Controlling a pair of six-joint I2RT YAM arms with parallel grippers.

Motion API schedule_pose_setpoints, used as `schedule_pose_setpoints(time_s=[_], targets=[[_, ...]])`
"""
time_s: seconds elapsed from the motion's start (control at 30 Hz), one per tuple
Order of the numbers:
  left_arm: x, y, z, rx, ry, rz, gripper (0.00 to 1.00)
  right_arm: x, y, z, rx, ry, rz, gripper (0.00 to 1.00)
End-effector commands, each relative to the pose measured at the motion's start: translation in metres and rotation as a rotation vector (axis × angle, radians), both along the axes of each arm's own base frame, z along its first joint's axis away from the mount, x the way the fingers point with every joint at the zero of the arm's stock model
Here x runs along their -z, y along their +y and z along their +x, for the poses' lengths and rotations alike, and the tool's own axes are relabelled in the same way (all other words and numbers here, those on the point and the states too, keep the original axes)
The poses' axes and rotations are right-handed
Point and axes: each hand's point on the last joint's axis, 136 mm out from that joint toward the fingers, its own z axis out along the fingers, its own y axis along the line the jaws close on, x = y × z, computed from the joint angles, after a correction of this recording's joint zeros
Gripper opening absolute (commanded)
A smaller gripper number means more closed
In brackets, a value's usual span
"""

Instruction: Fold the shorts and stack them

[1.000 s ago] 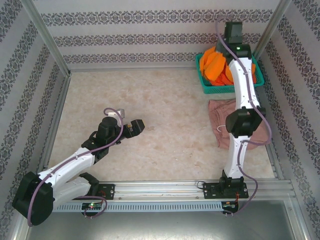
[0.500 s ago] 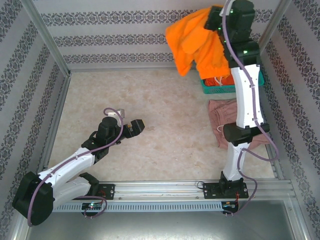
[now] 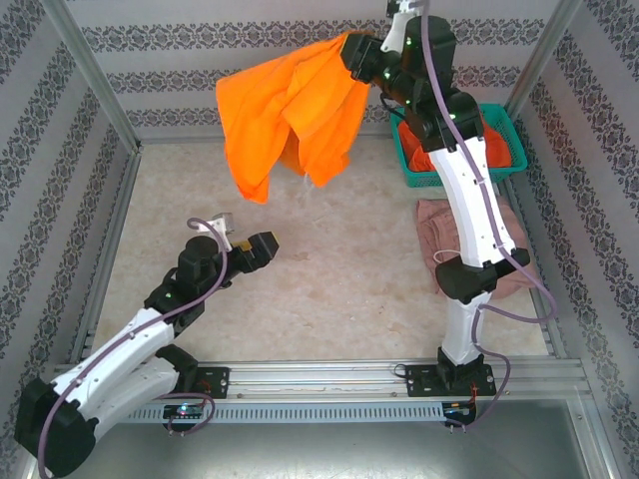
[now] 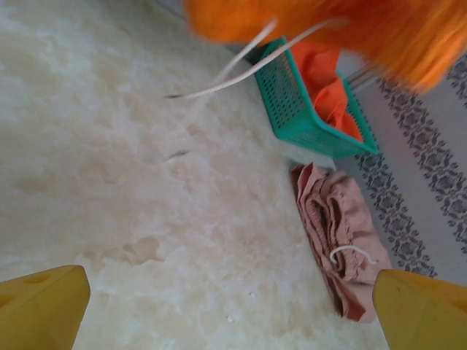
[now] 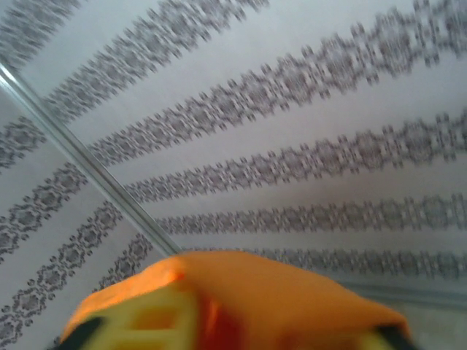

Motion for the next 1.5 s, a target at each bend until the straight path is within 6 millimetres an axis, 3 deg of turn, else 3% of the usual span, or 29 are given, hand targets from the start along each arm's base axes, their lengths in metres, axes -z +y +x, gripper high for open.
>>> schedule_pose_setpoints(time_s=[0.0,0.07,0.17,0.3,0.4,0.57,0.73,0.97,1.13,1.27,1.47], targets=[[-0.02,0.019,0.001,-0.09,-0.004,0.002,1.0,0.065,-0.009,0.033,0.039,0.183,0.005,0.6],[-0.02,0.027,-0.001,-0.137,0.042,-0.002,1.0,0.106,-0.017,0.052,0.04,0.279,-0.047,0.78],[-0.017,0.042,0.001,-0.198,0.092,-0.025,1.0,0.152,-0.019,0.049,0.005,0.392,-0.169,0.88],[-0.011,0.054,0.008,-0.224,0.129,-0.066,1.0,0.197,-0.001,0.014,-0.066,0.43,-0.418,0.94],[-0.012,0.048,0.012,-0.181,0.127,-0.061,1.0,0.237,-0.001,-0.015,-0.077,0.438,-0.531,0.95],[-0.013,0.015,0.023,-0.032,0.141,-0.061,0.94,0.285,-0.031,-0.049,-0.039,0.485,-0.527,0.95],[-0.008,-0.054,0.032,0.156,0.109,0.099,0.94,0.291,-0.068,-0.075,0.047,0.513,-0.505,0.98],[0.019,-0.152,0.061,0.4,0.105,0.35,0.94,0.279,-0.157,-0.113,0.309,0.547,-0.286,0.98],[0.054,-0.206,0.084,0.441,0.172,0.482,0.95,0.285,-0.203,-0.148,0.454,0.547,-0.214,0.97],[0.096,-0.23,0.107,0.396,0.24,0.589,0.94,0.292,-0.225,-0.172,0.524,0.533,-0.183,0.97],[0.148,-0.233,0.142,0.288,0.298,0.773,0.94,0.299,-0.232,-0.189,0.529,0.533,-0.154,0.97]])
